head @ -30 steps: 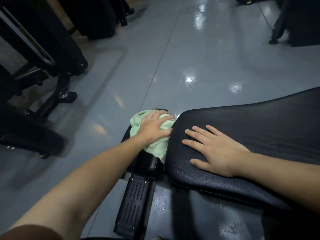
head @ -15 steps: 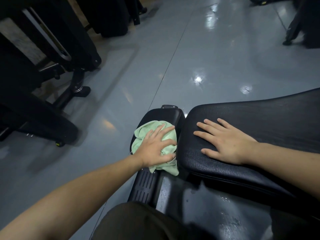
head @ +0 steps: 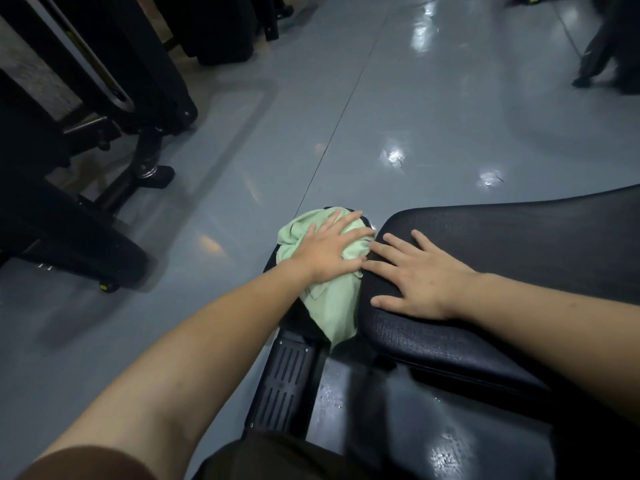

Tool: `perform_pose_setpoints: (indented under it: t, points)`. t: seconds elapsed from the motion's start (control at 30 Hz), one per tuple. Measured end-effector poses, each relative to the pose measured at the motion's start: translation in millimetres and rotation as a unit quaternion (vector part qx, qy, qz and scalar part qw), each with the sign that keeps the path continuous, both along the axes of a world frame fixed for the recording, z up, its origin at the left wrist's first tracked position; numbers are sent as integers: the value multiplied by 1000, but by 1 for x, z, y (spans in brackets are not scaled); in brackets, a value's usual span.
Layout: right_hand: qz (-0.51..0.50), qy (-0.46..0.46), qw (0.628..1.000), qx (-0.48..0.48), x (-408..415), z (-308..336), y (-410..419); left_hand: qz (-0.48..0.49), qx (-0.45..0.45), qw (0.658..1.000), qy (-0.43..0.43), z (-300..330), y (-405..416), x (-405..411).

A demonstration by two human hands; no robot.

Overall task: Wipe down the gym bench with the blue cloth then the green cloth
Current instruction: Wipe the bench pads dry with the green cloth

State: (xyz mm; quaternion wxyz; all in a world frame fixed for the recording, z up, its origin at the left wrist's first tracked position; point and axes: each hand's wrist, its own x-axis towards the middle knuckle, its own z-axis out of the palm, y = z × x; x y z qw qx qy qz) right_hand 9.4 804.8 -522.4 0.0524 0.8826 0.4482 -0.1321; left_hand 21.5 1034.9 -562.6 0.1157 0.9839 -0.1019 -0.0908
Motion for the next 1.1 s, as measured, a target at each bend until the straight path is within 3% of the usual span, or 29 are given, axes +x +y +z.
perform_pose_setpoints:
  t: [0.2, 0.43, 1.1]
  points:
    - [-19, -20, 999, 31, -3, -8, 1, 53, 8, 999, 12, 2, 6, 48]
    - [-27, -18, 999, 40, -3, -7, 2, 146, -26, 989, 26, -2, 26, 48]
    - [-28, -26, 999, 33, -4, -4, 1, 351, -138, 925, 53, -15, 59, -94]
